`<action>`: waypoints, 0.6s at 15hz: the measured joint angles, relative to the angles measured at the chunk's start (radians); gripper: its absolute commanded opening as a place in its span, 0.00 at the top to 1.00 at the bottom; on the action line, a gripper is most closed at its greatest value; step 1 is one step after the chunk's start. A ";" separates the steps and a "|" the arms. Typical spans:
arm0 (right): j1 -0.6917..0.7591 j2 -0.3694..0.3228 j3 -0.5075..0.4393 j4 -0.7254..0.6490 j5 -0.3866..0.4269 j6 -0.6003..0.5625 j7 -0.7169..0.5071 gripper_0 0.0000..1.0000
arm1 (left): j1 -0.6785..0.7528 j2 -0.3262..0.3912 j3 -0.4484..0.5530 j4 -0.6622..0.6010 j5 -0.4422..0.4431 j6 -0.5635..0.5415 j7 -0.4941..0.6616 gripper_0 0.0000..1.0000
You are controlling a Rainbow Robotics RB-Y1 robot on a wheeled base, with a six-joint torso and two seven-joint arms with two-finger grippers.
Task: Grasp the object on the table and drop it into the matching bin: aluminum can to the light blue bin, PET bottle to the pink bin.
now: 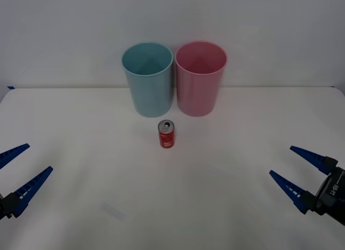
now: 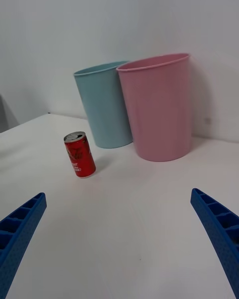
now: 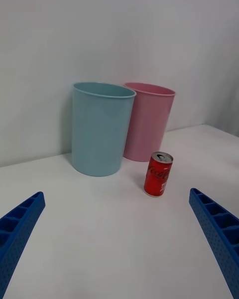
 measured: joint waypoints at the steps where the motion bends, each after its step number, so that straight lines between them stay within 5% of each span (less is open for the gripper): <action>1: -0.017 0.000 0.018 0.018 0.000 0.004 0.011 0.00 | 0.000 0.000 0.000 0.000 0.000 0.000 0.000 0.00; 4: -0.075 0.010 0.065 0.079 0.011 0.015 0.043 0.00 | 0.000 0.000 0.000 0.000 0.000 0.000 0.000 0.00; 9: -0.152 0.109 0.052 0.104 0.157 0.017 0.070 0.00 | 0.000 0.000 0.000 0.000 0.000 0.000 0.000 0.00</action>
